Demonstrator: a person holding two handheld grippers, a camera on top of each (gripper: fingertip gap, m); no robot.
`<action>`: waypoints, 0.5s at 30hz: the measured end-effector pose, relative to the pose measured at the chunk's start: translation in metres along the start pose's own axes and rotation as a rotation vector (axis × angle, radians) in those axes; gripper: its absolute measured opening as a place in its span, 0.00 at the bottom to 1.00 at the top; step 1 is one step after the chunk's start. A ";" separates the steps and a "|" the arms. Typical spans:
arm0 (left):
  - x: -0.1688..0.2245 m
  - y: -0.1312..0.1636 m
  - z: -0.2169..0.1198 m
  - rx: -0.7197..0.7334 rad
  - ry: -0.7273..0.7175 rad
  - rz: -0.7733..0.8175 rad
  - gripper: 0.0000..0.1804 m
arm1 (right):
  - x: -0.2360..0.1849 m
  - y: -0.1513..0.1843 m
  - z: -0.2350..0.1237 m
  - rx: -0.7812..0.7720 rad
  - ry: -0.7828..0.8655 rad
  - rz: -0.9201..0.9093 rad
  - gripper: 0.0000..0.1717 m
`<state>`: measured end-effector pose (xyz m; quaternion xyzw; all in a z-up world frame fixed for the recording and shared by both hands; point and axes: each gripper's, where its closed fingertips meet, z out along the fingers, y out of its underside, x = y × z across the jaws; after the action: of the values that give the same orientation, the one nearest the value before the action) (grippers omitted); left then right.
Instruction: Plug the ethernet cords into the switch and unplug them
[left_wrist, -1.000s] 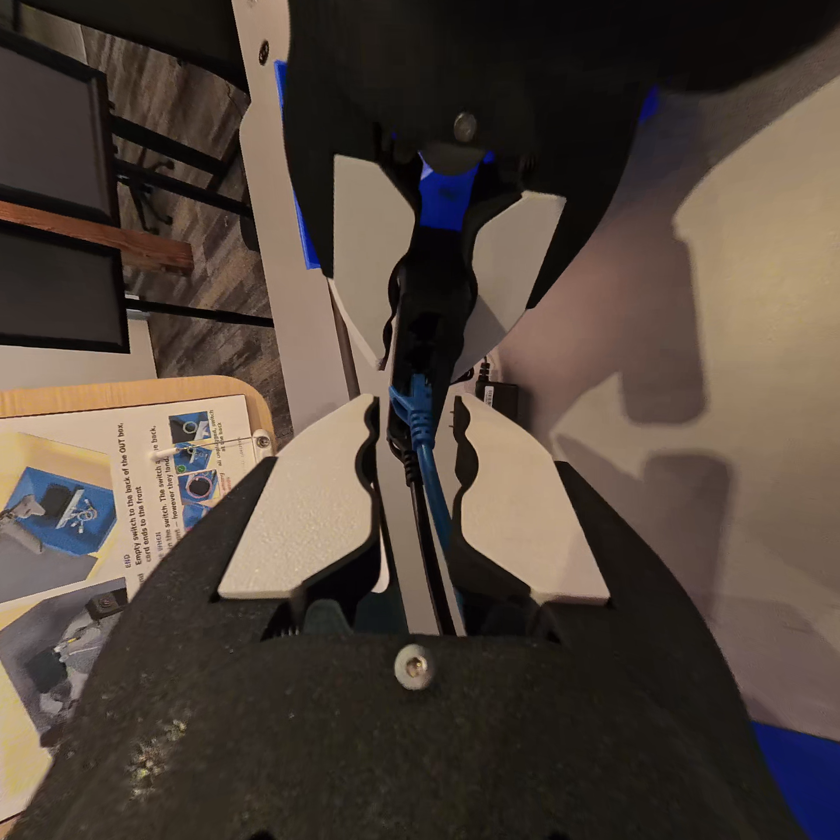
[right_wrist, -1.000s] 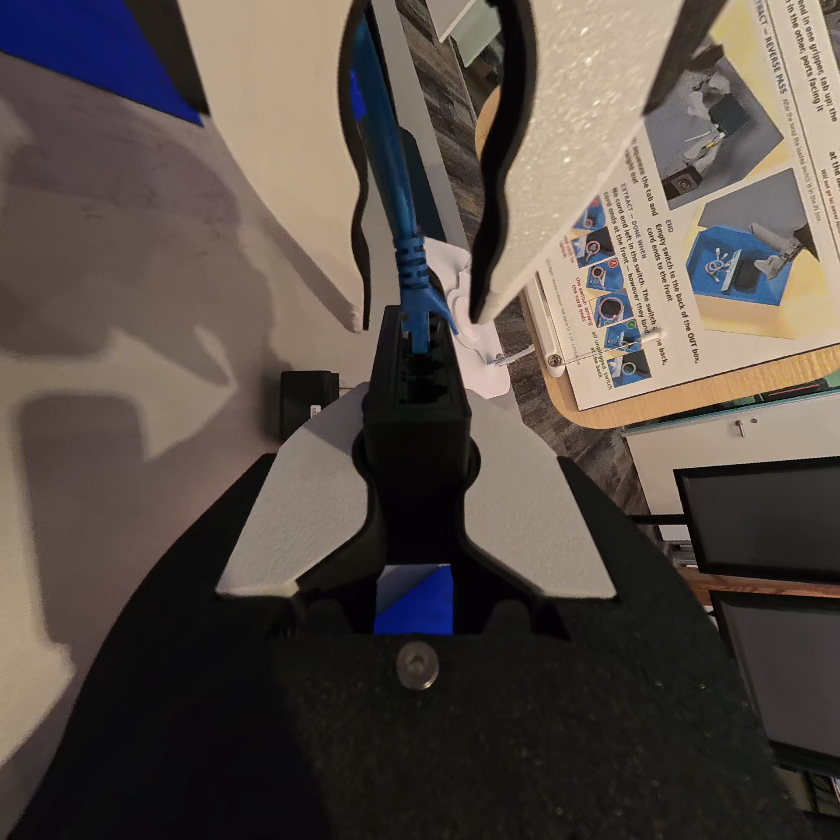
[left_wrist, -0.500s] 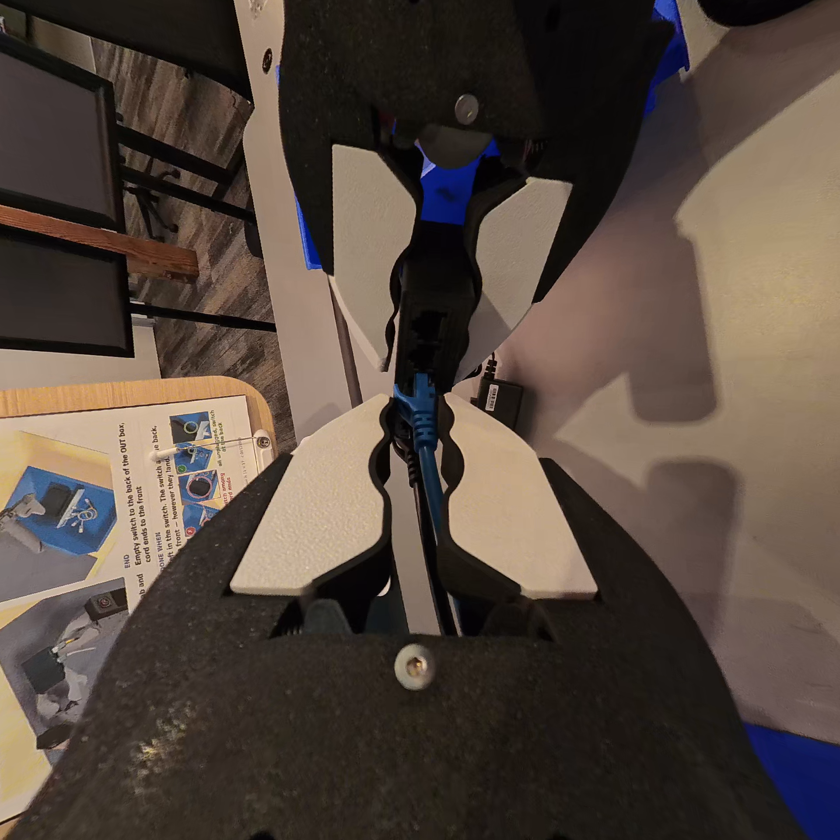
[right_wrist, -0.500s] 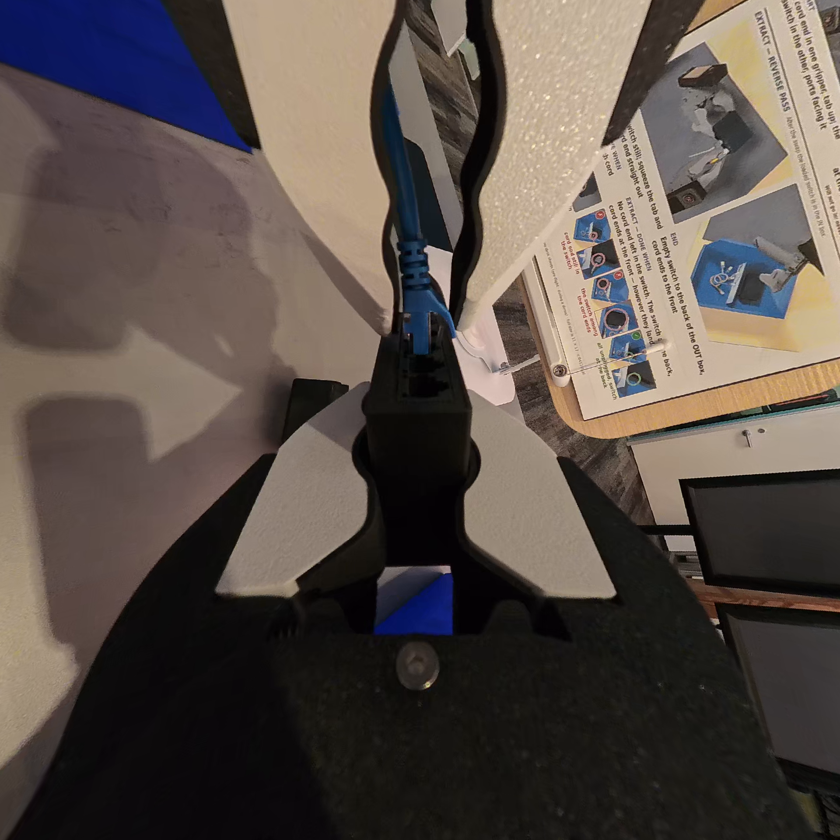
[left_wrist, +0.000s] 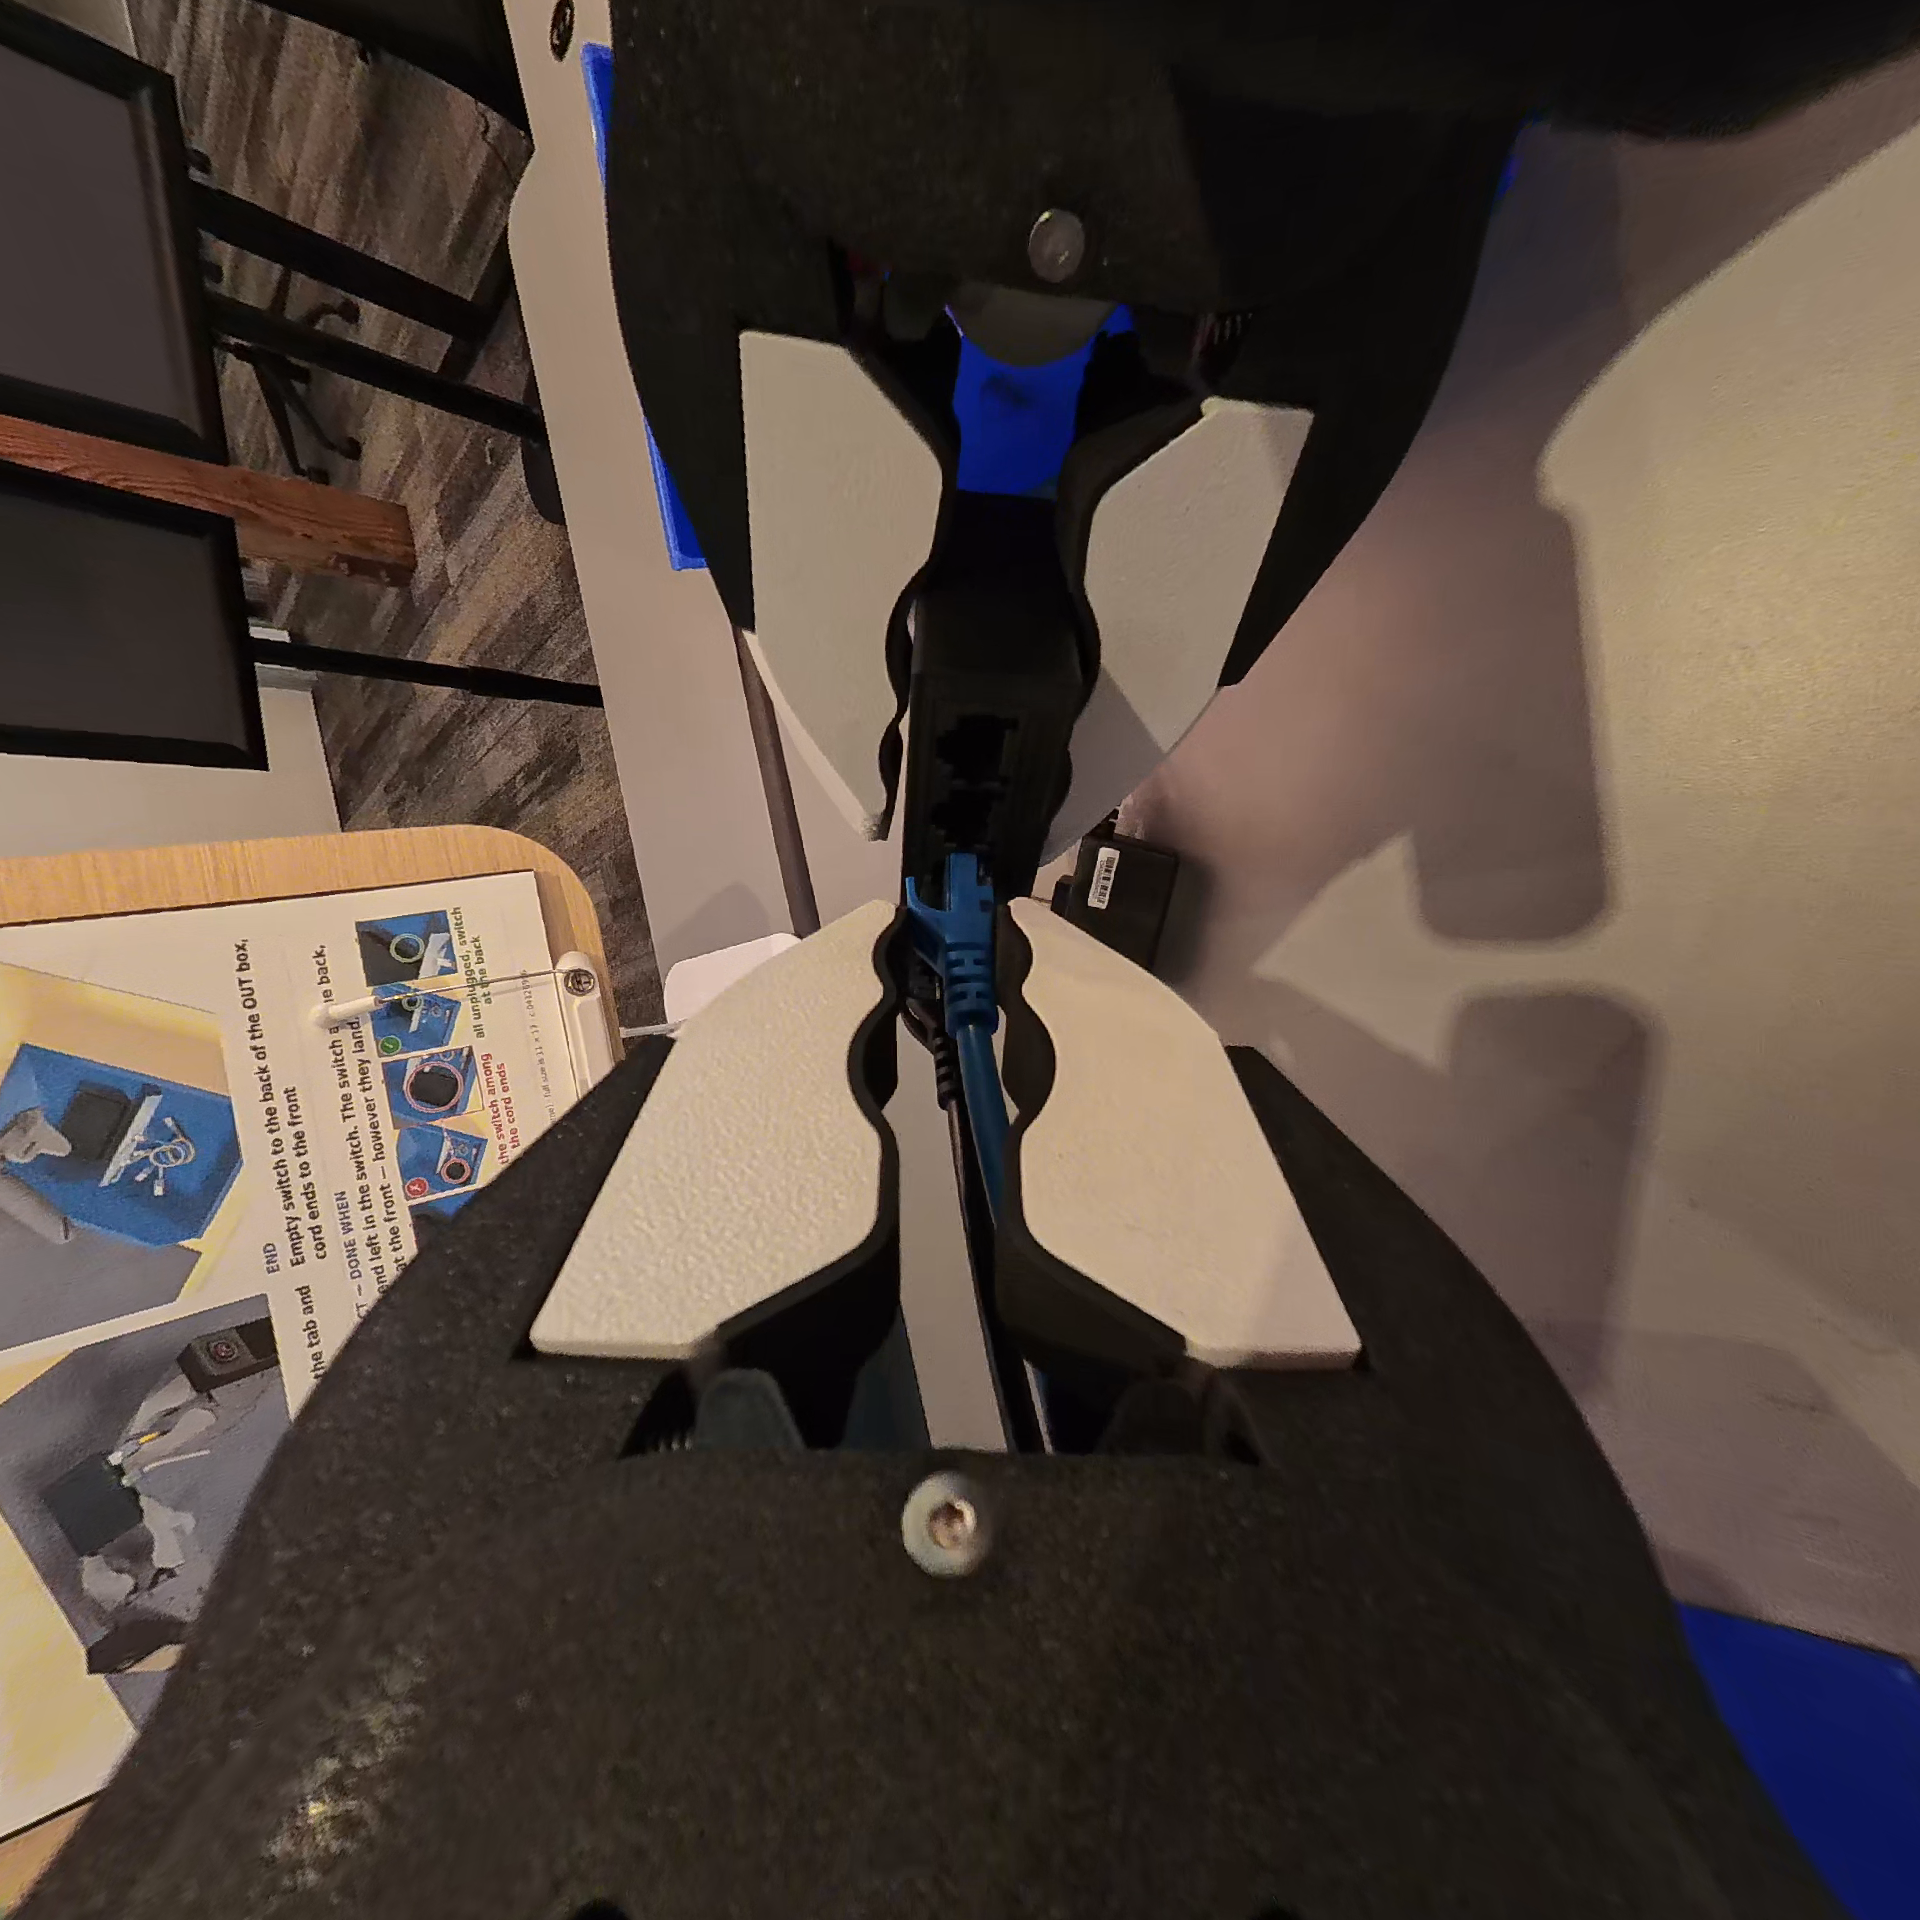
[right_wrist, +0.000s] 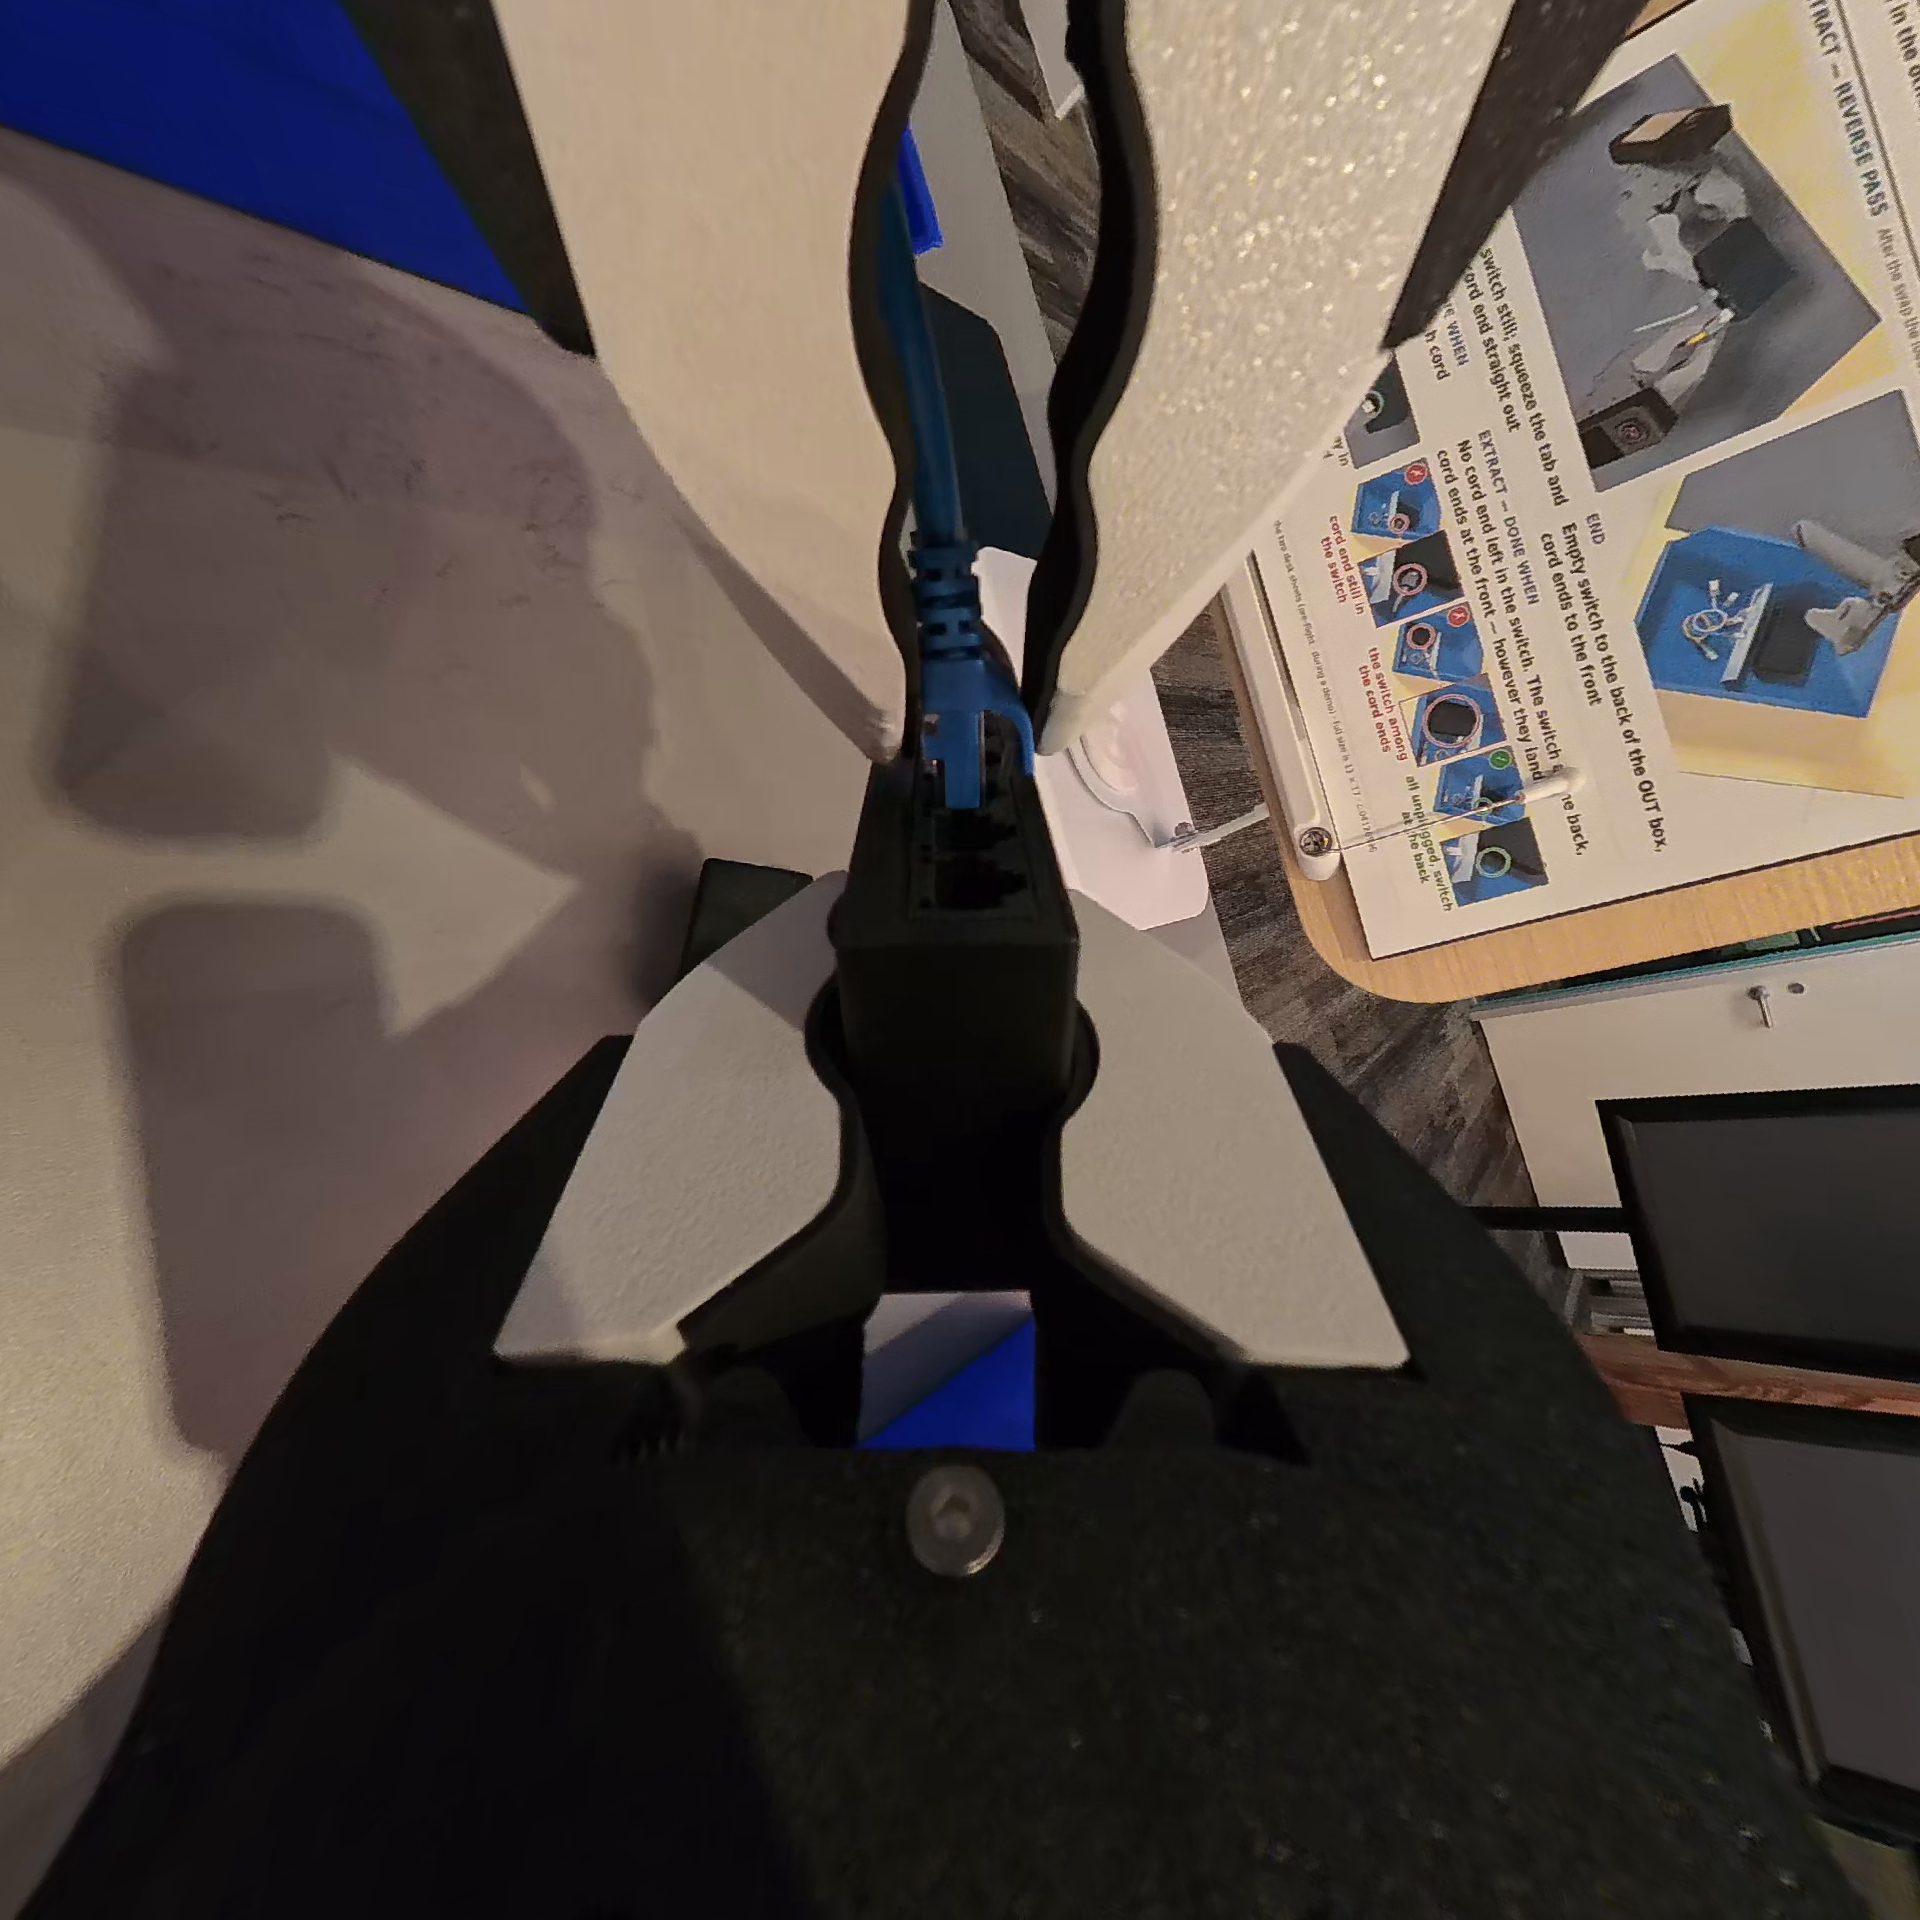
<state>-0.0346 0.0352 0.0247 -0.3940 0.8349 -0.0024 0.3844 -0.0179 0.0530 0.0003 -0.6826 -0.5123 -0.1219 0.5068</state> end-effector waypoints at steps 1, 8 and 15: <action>0.000 0.000 0.000 -0.002 0.000 0.001 0.08 | 0.000 0.000 0.000 0.000 0.002 -0.001 0.18; 0.000 0.000 0.000 -0.024 0.001 0.005 0.07 | 0.000 0.000 0.000 0.008 0.000 0.002 0.18; 0.000 0.001 0.001 -0.044 -0.007 0.006 0.07 | -0.001 0.000 0.001 0.015 -0.006 0.006 0.18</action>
<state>-0.0346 0.0361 0.0236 -0.3998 0.8345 0.0186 0.3786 -0.0183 0.0531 -0.0007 -0.6807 -0.5128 -0.1146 0.5105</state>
